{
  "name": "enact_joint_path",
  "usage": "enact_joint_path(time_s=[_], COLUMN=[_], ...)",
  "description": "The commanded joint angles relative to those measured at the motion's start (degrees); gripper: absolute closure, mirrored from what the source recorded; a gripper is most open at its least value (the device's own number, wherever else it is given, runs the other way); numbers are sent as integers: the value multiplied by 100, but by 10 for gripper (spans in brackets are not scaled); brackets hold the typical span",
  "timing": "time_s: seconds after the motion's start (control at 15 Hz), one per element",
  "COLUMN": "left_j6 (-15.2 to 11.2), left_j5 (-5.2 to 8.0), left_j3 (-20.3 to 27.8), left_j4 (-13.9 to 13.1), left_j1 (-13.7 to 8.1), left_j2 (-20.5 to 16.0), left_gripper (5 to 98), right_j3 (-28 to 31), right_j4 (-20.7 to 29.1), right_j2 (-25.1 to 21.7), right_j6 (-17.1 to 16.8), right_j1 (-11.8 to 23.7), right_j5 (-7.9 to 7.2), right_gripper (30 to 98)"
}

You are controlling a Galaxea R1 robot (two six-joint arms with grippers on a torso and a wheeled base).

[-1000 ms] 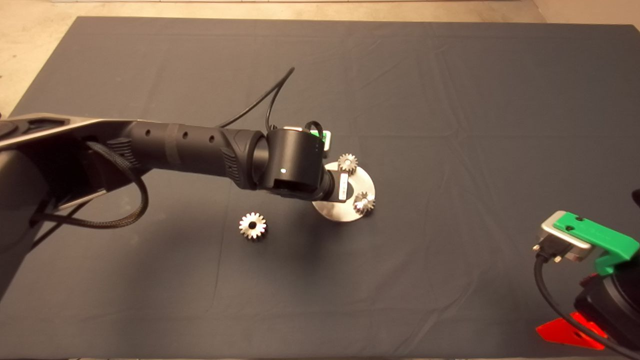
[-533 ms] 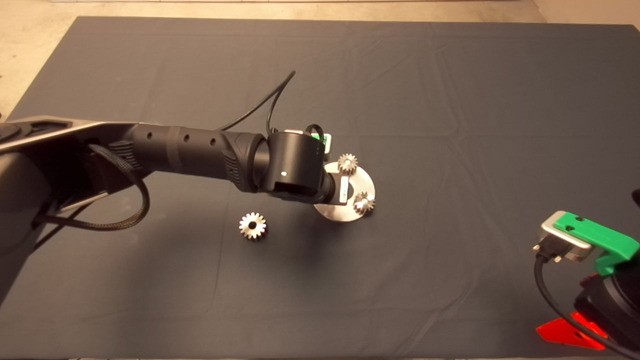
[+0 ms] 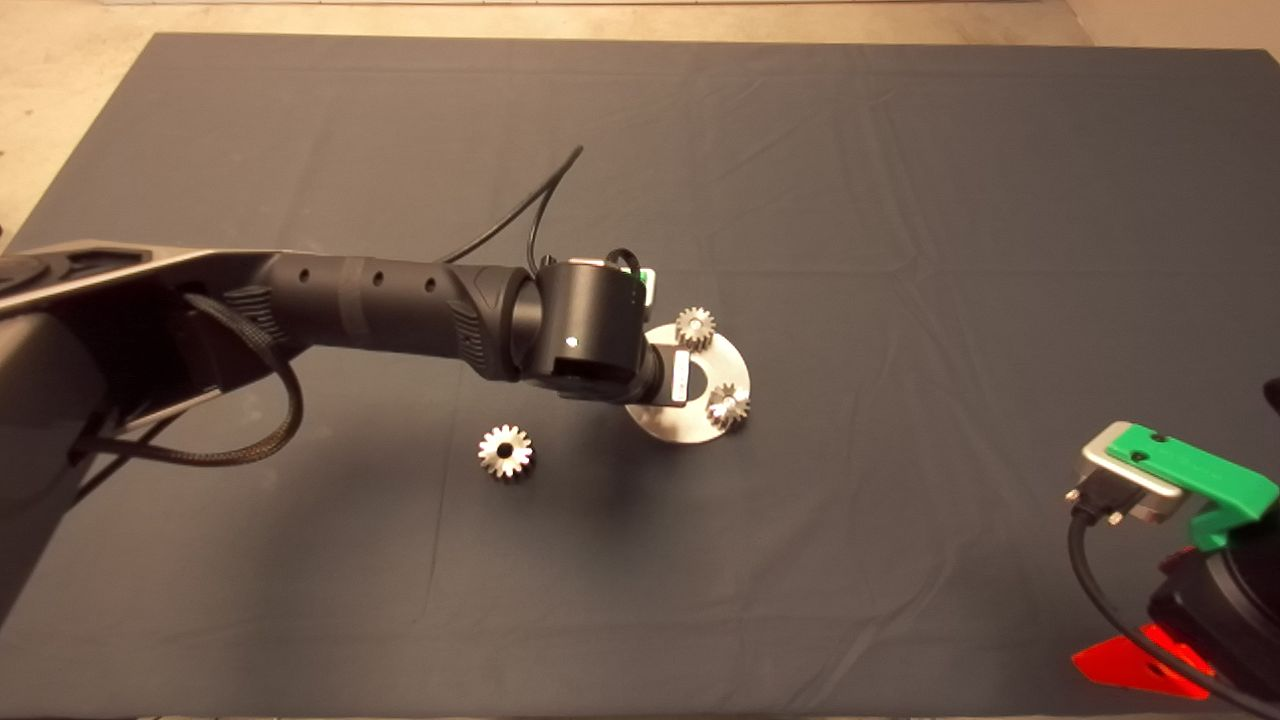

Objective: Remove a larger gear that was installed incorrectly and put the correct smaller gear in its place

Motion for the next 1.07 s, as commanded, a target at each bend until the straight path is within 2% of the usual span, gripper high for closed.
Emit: enact_joint_path(time_s=[0.0, 0.67, 0.87, 1.0], left_j6=[97, 97, 106, 106], left_j5=[774, 774, 774, 774], left_j3=[-102, 74, 131, 343], left_j4=[75, 84, 84, 75], left_j1=[-69, -69, -69, -87], left_j2=[-18, -9, 43, 44], left_gripper=[725, 723, 687, 663], right_j3=[15, 15, 15, 15], right_j4=[187, 187, 187, 187], right_j2=[-7, -7, -7, -2], right_j6=[23, 23, 23, 23], right_j1=[70, 70, 70, 70], right_j5=[-62, -62, -62, -62], right_gripper=[317, 317, 317, 317])
